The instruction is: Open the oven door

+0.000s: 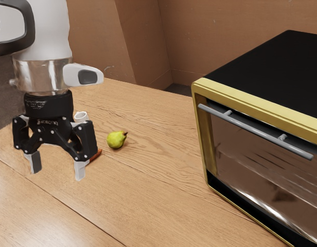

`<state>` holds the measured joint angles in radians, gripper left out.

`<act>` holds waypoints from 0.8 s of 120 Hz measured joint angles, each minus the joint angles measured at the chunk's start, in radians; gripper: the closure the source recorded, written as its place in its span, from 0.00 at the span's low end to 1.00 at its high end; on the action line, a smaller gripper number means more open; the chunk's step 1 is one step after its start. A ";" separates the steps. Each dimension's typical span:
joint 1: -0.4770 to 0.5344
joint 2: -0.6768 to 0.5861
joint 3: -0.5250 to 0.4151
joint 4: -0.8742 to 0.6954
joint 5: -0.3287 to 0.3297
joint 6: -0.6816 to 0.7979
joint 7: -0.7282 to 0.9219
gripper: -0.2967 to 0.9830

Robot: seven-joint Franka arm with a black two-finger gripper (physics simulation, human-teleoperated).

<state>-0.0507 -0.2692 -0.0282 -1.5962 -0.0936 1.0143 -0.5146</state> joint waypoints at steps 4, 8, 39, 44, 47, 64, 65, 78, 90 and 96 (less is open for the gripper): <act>-0.001 0.011 0.005 -0.002 -0.010 0.048 -0.024 0.23; -0.002 0.018 0.008 -0.002 -0.018 0.089 -0.047 0.23; -0.078 -0.197 -0.034 -0.140 -0.008 0.343 -0.201 0.23; -0.085 -0.331 -0.041 -0.301 -0.023 0.439 -0.222 0.23; -0.099 -0.387 -0.045 -0.366 -0.030 0.491 -0.234 0.23; -0.258 -0.421 -0.008 -0.481 -0.059 0.760 -0.355 0.23; -0.266 -0.418 -0.007 -0.482 -0.060 0.776 -0.367 0.23; -0.328 -0.369 -0.006 -0.489 -0.063 0.945 -0.521 0.23; -0.380 -0.341 -0.002 -0.489 -0.033 1.056 -0.664 0.23; -0.419 -0.328 0.014 -0.487 -0.006 1.097 -0.729 0.23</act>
<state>-0.4696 -0.5970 -0.0142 -2.0833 -0.0998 2.1114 -1.2437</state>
